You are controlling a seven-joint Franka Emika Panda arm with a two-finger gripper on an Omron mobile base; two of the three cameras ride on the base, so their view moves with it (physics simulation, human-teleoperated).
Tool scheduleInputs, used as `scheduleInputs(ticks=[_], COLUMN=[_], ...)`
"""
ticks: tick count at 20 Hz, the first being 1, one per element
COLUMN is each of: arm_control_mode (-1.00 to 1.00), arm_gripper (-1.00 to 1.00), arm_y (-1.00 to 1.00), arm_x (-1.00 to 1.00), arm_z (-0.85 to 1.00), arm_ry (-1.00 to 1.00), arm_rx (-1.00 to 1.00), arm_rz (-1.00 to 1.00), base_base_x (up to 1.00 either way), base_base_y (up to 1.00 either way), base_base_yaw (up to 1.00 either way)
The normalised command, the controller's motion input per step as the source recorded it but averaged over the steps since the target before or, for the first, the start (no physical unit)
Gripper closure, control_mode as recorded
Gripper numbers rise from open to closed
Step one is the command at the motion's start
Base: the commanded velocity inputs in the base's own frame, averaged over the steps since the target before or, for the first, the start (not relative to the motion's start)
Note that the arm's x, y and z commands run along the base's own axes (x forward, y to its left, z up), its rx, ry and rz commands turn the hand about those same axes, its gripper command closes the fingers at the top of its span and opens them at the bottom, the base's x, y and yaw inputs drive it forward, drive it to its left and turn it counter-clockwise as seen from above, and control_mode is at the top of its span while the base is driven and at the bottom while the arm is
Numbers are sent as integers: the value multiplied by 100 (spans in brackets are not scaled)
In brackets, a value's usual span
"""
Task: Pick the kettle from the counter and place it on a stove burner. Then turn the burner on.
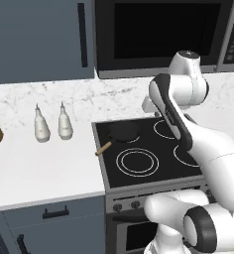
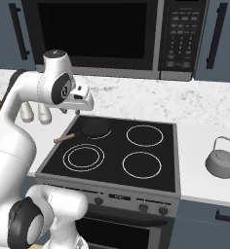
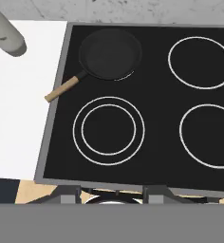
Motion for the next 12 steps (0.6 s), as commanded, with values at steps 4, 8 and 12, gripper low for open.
scheduleInputs(ticks=[4, 8, 12], arm_control_mode=[-100, -100, -100], arm_gripper=[-100, -100, -100], arm_y=[-10, -48, -60], arm_x=[-13, -38, -38], arm_z=[0, 0, 0], arm_ry=[0, -3, -4], arm_rx=[0, 1, 3], arm_rz=[0, 0, 0], base_base_x=[0, 0, 0], base_base_y=[0, 0, 0], base_base_yaw=[0, 0, 0])
